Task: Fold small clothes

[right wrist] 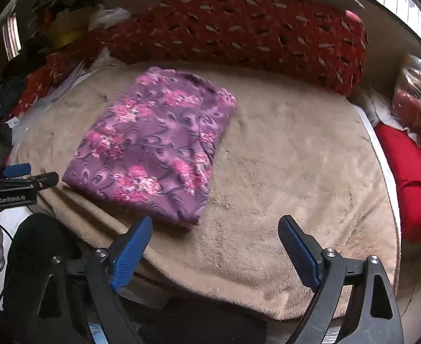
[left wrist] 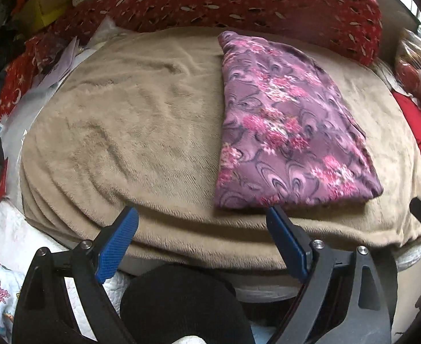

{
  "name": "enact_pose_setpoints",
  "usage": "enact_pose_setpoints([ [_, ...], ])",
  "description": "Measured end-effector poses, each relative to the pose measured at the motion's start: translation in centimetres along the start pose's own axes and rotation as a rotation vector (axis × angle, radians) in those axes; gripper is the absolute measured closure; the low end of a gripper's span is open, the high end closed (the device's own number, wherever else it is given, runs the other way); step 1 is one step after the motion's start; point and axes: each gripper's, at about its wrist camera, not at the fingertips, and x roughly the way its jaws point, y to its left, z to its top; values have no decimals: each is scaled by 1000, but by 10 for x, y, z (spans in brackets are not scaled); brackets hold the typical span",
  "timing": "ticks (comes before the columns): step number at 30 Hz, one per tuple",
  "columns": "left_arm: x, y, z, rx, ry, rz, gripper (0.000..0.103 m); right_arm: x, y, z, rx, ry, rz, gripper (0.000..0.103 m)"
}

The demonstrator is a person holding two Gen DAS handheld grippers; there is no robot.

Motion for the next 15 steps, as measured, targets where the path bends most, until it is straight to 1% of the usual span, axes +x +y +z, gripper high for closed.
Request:
enact_pose_setpoints([
  [7, -13, -1, -13, 25, -22, -8, 11, -14, 11, -1, -12, -41, -15, 11],
  [15, -26, -10, -22, 46, -37, -40, 11, -17, 17, 0, -15, -45, 1, 11],
])
